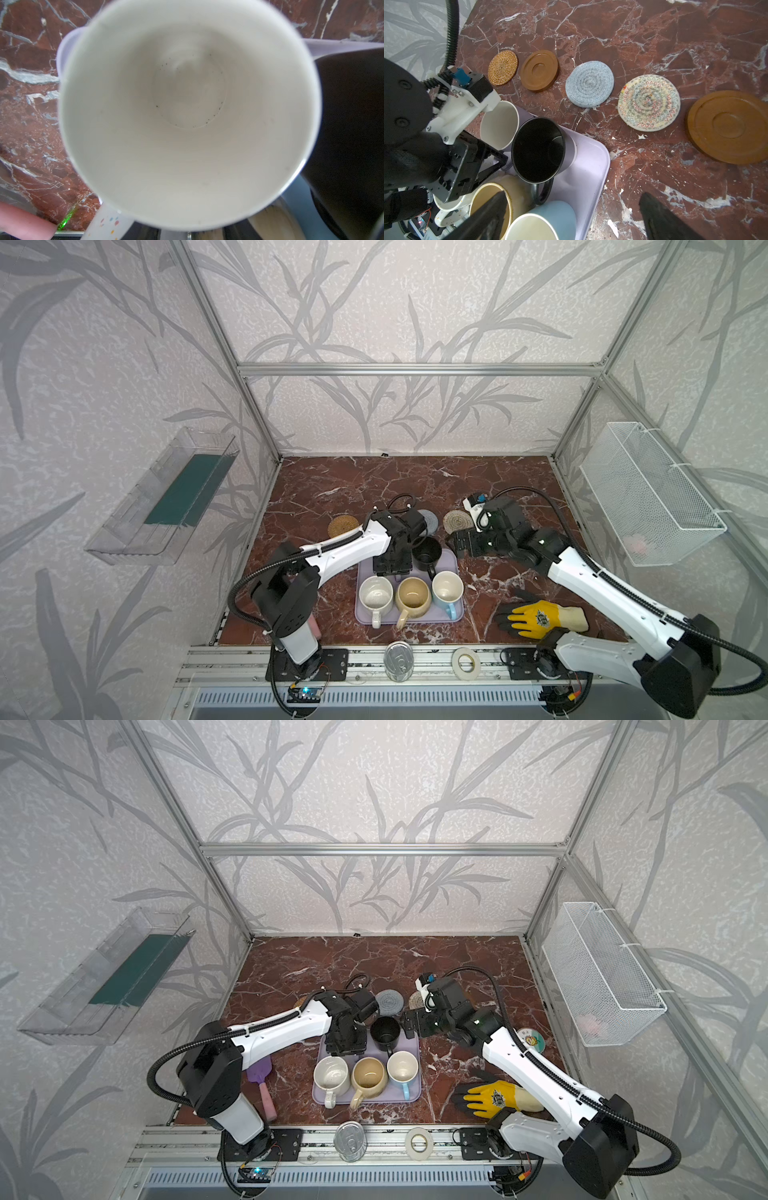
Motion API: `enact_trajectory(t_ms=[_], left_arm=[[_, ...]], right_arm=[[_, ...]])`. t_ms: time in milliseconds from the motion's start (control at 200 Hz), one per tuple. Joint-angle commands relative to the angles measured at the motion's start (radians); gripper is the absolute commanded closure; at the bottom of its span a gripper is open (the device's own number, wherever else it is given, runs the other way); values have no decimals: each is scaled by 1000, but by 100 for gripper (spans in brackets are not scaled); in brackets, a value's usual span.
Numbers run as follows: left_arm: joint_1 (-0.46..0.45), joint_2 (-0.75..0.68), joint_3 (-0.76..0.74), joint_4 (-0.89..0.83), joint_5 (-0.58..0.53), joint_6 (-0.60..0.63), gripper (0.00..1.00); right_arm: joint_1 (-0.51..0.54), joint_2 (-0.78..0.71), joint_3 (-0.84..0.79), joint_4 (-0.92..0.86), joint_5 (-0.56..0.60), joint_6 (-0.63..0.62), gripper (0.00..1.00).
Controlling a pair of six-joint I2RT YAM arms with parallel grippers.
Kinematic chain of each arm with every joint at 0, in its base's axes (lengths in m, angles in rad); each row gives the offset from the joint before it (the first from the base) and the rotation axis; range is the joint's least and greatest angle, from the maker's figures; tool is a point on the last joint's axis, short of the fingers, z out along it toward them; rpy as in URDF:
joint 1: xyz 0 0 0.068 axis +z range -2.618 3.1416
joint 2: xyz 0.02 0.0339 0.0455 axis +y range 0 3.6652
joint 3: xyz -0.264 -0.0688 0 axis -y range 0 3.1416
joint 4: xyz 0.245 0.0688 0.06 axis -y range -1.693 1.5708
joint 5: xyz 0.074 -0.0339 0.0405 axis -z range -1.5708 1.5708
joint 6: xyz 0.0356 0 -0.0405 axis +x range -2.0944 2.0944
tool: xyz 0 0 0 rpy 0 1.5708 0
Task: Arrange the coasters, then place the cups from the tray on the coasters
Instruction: 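Lower left gripper onto lavender mug rim and close on it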
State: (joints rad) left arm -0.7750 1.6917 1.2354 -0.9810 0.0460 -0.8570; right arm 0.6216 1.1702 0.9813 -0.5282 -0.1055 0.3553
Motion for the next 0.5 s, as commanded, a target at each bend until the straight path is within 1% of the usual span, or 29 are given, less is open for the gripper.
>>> enact_trajectory(t_ms=[0,80,180,250,390,495], left_arm=[[3,34,-12,54,-58,9,55],[2,45,-14,65,-49,14,56],[2,44,-20,74,-52,21,61],[2,48,-22,80,-47,21,64],[0,46,-22,85,-64,26,64],[0,56,-22,86,-57,29,66]], right_arm=[[0,-12,5,12,-10,11,1],[0,-11,-2,27,-34,13,1],[0,-5,-7,49,-74,11,1],[1,-4,-13,60,-80,19,1],[2,-4,-19,66,-80,30,1],[2,-6,-21,66,-82,35,1]])
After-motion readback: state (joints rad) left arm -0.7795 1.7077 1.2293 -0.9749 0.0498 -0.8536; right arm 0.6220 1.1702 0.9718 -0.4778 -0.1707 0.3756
